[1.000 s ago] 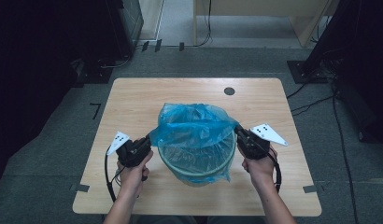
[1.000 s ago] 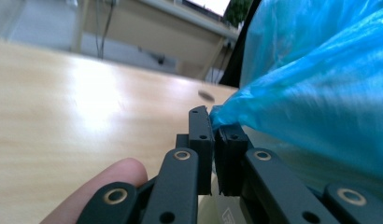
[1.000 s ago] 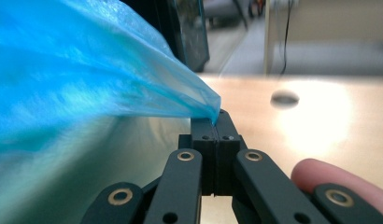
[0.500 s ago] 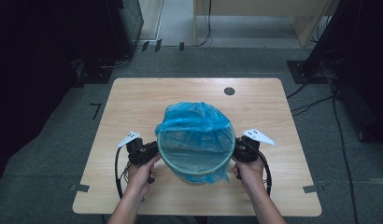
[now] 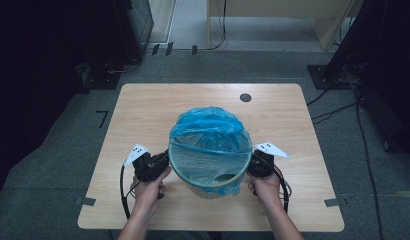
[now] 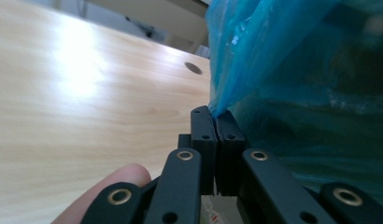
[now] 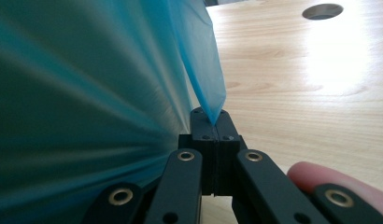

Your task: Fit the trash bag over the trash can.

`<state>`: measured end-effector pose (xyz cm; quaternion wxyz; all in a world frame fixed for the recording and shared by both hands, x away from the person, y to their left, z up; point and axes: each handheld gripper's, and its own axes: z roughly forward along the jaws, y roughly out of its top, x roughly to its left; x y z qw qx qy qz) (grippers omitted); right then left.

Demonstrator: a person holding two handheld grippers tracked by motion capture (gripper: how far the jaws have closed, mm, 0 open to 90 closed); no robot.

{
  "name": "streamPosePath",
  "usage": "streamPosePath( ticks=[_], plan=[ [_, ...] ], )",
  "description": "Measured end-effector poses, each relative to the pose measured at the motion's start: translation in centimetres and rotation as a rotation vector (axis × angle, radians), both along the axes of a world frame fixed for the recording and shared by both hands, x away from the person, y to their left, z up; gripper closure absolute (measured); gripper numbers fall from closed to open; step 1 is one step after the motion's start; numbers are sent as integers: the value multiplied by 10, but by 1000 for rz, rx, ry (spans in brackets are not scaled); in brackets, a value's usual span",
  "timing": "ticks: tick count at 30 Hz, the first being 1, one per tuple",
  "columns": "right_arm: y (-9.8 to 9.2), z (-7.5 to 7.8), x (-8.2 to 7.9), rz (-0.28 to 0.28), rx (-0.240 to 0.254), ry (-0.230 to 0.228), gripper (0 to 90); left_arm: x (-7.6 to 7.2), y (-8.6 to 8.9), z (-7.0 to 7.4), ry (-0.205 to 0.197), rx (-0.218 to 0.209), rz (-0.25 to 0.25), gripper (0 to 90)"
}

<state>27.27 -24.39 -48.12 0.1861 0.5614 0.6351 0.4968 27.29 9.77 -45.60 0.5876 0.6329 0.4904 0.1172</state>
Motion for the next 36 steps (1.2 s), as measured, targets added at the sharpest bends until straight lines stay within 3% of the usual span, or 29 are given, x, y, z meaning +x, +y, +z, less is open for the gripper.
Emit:
streamPosePath(
  ticks=[1,2,3,4,5,6,7,9,11,13,15,16,18,20,22,23,24,27,29,30,31,32,34,35,36],
  plan=[
    [0,4,-3,-17,-19,-14,900,2,-3,-5,26,35,-24,900],
    [0,4,-3,-17,-19,-14,900,2,-3,-5,26,35,-24,900],
    [-1,8,-5,-28,-11,-27,900,4,-5,-13,55,79,-25,900],
    [-5,23,-11,-31,47,-103,900,8,-8,-29,114,82,-47,900],
    [-5,23,-11,-31,47,-103,900,8,-8,-29,114,82,-47,900],
    [-5,28,-13,-35,43,-128,900,10,-10,-37,148,67,-61,900],
    [-3,36,-16,-50,-13,-172,900,10,-12,-41,158,71,-60,900],
    [-2,33,-14,-39,-20,-154,900,8,-13,-37,157,92,-45,900],
    [-2,30,-12,-30,-7,-143,900,6,-12,-33,135,93,-34,900],
    [-1,20,-9,-37,-39,-109,900,-3,-9,-24,52,54,-21,898],
    [-3,6,-7,-48,-39,-69,900,-11,-5,-18,-11,21,-6,880],
    [-5,-2,-7,-49,-32,-53,900,-13,-4,-17,-24,9,-2,870],
    [-6,-9,-8,-47,-32,-42,900,-15,-1,-18,-22,8,-10,853],
    [-7,-9,-10,-51,-42,-43,900,-15,0,-25,17,-1,-36,851],
    [-8,-4,-15,-60,-41,-70,900,-18,-5,-31,43,54,-43,883],
    [-8,-4,-15,-60,-41,-70,900,-18,-5,-31,43,54,-43,890],
    [-9,2,-20,-60,-33,-120,900,-19,-7,-35,54,77,-52,894],
    [-10,6,-23,-71,-53,-144,900,-22,-3,-41,62,43,-50,892],
    [-11,5,-22,-77,-83,-137,900,-27,2,-38,14,15,-48,891],
    [-13,-1,-19,-81,-103,-95,900,-33,7,-33,-43,-32,-64,846],
    [-13,-1,-19,-81,-103,-95,900,-33,7,-33,-43,-32,-64,800],
    [-15,-3,-18,-83,-94,-85,891,-37,11,-30,-76,-56,-60,800],
    [-21,-6,-20,-84,-57,-93,780,-41,16,-27,-102,-73,-41,686],
    [-29,-1,-26,-87,-9,-134,657,-43,20,-27,-112,-97,-50,613],
    [-31,1,-29,-86,2,-153,619,-44,21,-27,-112,-113,-54,604]
  ],
)
